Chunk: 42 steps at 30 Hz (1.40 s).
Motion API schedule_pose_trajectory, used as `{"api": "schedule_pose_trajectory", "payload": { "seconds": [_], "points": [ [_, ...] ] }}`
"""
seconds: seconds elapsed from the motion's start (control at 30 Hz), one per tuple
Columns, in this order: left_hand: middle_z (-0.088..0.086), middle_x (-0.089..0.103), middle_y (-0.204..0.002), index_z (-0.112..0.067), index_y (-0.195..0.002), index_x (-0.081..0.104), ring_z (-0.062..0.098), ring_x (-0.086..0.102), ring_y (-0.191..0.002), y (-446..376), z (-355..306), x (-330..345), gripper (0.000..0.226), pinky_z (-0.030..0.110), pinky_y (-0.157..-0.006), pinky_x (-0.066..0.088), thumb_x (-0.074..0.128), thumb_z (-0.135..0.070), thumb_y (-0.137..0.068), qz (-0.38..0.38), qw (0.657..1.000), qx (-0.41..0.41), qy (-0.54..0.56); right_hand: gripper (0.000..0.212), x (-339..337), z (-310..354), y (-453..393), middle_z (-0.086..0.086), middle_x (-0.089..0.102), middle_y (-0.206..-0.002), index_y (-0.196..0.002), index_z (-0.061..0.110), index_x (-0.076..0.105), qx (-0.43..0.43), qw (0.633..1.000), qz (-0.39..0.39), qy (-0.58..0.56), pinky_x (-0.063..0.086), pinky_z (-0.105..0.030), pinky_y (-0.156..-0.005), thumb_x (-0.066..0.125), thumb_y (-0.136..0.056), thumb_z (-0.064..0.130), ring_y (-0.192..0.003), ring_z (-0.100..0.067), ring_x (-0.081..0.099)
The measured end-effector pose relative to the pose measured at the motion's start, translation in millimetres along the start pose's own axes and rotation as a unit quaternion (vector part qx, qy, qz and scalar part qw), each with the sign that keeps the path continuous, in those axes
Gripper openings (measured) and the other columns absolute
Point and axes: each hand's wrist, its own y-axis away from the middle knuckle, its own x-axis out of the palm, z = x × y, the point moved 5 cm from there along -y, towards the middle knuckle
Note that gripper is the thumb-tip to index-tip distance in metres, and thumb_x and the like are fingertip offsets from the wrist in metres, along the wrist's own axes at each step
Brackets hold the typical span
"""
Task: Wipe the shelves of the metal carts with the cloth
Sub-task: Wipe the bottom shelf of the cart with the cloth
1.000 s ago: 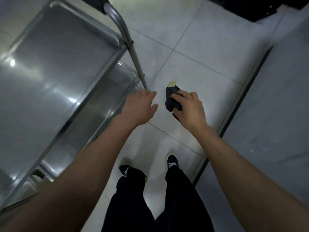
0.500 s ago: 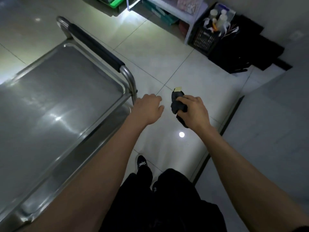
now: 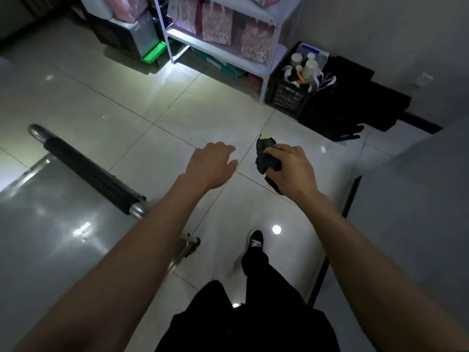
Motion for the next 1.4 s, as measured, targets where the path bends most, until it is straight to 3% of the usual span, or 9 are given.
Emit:
{"api": "schedule_pose_trajectory", "payload": {
  "seconds": [0.2, 0.4, 0.73, 1.17, 1.4],
  "points": [
    [0.005, 0.048, -0.150, -0.022, -0.152, 0.041, 0.027, 0.044, -0.135, -71.3, 19.7, -26.2, 0.053, 0.044, -0.108, 0.036, 0.043, -0.045, -0.104, 0.003, 0.998, -0.062, 0.021, 0.044, -5.5, -9.6, -109.1, 0.007, 0.060, -0.132, -0.124, 0.029, 0.064, -0.051, 0.998, 0.026, -0.006, 0.051, -0.041, -0.078, 0.064, -0.082, 0.017, -0.110, -0.028, 0.048],
    [0.003, 0.049, -0.149, -0.024, -0.152, 0.041, 0.025, 0.044, -0.135, -98.2, 96.0, -46.5, 0.053, 0.041, -0.109, 0.034, 0.044, -0.045, -0.104, -0.031, 0.982, -0.165, 0.092, 0.046, 26.1, 40.6, -211.2, 0.006, 0.059, -0.135, -0.127, 0.028, 0.064, -0.136, 0.988, 0.073, -0.007, 0.051, -0.043, -0.082, 0.065, -0.082, 0.018, -0.111, -0.028, 0.048],
    [0.002, 0.046, -0.152, -0.025, -0.150, 0.044, 0.025, 0.043, -0.137, -151.1, 281.5, -85.3, 0.050, 0.043, -0.109, 0.035, 0.043, -0.044, -0.104, -0.111, 0.924, -0.316, 0.182, 0.046, 117.9, 196.2, -380.0, 0.004, 0.060, -0.134, -0.129, 0.026, 0.063, -0.296, 0.943, 0.147, 0.036, 0.052, -0.040, -0.085, 0.065, -0.083, 0.020, -0.111, -0.028, 0.050],
    [0.004, 0.054, -0.145, -0.023, -0.148, 0.045, 0.027, 0.050, -0.130, -195.5, 461.0, -180.9, 0.050, 0.047, -0.105, 0.043, 0.046, -0.043, -0.102, -0.158, 0.888, -0.403, 0.157, 0.048, 192.8, 388.3, -547.6, 0.005, 0.056, -0.136, -0.128, 0.027, 0.061, -0.413, 0.896, 0.163, -0.008, 0.052, -0.043, -0.084, 0.065, -0.080, 0.019, -0.114, -0.029, 0.048],
    [0.002, 0.049, -0.150, -0.025, -0.151, 0.042, 0.025, 0.047, -0.134, -213.0, 565.7, -212.2, 0.051, 0.047, -0.109, 0.042, 0.044, -0.044, -0.104, -0.129, 0.840, -0.500, 0.166, 0.044, 255.4, 496.8, -640.1, 0.006, 0.058, -0.132, -0.123, 0.024, 0.063, -0.529, 0.830, 0.175, -0.029, 0.051, -0.044, -0.078, 0.067, -0.079, 0.019, -0.107, -0.030, 0.051]
  ]
}}
